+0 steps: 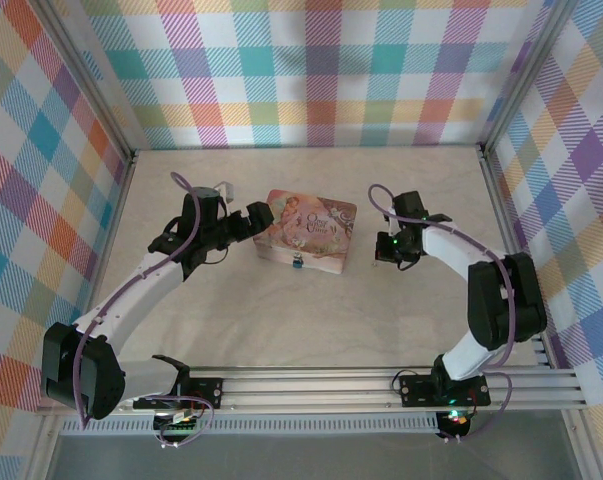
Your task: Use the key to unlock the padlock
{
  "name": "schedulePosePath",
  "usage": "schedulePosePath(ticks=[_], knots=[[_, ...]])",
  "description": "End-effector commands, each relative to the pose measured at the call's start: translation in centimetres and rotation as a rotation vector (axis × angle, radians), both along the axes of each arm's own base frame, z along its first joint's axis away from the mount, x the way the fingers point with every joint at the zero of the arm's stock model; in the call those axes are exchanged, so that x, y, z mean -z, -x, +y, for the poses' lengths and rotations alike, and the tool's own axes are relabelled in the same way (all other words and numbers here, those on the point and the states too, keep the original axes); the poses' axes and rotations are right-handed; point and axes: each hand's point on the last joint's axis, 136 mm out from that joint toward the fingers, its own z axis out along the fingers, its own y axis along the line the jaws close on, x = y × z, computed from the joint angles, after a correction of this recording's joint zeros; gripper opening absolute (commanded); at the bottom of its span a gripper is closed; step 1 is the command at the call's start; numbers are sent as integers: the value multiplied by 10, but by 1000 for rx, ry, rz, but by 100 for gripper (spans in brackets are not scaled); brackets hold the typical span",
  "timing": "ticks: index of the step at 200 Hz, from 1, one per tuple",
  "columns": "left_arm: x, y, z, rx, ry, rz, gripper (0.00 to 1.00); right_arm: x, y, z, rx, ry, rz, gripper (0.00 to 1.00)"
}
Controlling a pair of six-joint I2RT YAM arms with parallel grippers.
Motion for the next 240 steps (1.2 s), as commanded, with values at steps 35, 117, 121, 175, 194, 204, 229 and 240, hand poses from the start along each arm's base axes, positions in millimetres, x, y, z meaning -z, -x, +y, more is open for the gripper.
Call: schedulePosePath(ticks=[35, 117, 121, 175, 194, 204, 229, 240], knots=[[-3, 0, -18, 3, 160, 56, 100, -12, -1, 6, 2, -44, -42, 1], [3, 0, -14, -9, 132, 65, 100, 26, 8, 7, -48, 108, 110, 30], [3, 0, -14, -9, 132, 63, 100, 27, 8, 7, -48, 114, 114, 31], [4, 1, -14, -8, 127, 68, 100, 37, 7, 9, -53, 136, 137, 26], [4, 1, -14, -8, 124, 69, 100, 40, 8, 8, -51, 142, 142, 22], [4, 1, -14, -7, 122, 69, 100, 41, 8, 8, -50, 145, 145, 18], [3, 1, -13, -7, 119, 67, 100, 38, 8, 7, -52, 146, 136, 8], [2, 1, -13, -7, 114, 66, 100, 35, 7, 7, -53, 144, 126, 3]])
